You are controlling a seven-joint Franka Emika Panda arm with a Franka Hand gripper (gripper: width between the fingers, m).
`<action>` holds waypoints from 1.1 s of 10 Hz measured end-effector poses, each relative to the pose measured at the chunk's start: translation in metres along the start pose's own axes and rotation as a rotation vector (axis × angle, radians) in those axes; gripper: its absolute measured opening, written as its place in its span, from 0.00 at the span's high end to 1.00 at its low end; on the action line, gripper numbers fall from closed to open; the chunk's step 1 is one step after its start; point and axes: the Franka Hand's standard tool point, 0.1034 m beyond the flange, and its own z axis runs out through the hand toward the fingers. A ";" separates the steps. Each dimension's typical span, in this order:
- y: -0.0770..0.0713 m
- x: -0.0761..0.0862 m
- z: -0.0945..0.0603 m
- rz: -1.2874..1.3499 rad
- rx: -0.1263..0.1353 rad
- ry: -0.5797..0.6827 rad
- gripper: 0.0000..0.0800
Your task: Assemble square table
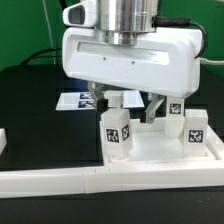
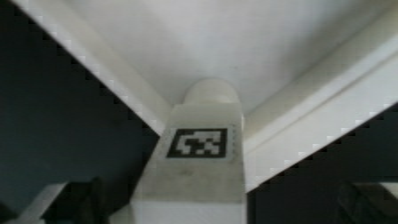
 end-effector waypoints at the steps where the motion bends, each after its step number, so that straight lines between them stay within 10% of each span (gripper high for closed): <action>1: 0.000 0.000 0.000 -0.028 -0.001 0.000 0.19; 5: 0.010 0.003 0.012 -0.205 0.006 0.051 0.22; 8: 0.010 0.003 0.012 -0.021 0.010 0.049 0.64; 11: 0.010 0.003 0.013 0.178 0.015 0.047 0.64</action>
Offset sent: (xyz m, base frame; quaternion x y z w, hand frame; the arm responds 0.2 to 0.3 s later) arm 0.0000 0.0000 0.0000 0.0000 0.0000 -0.1296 0.9916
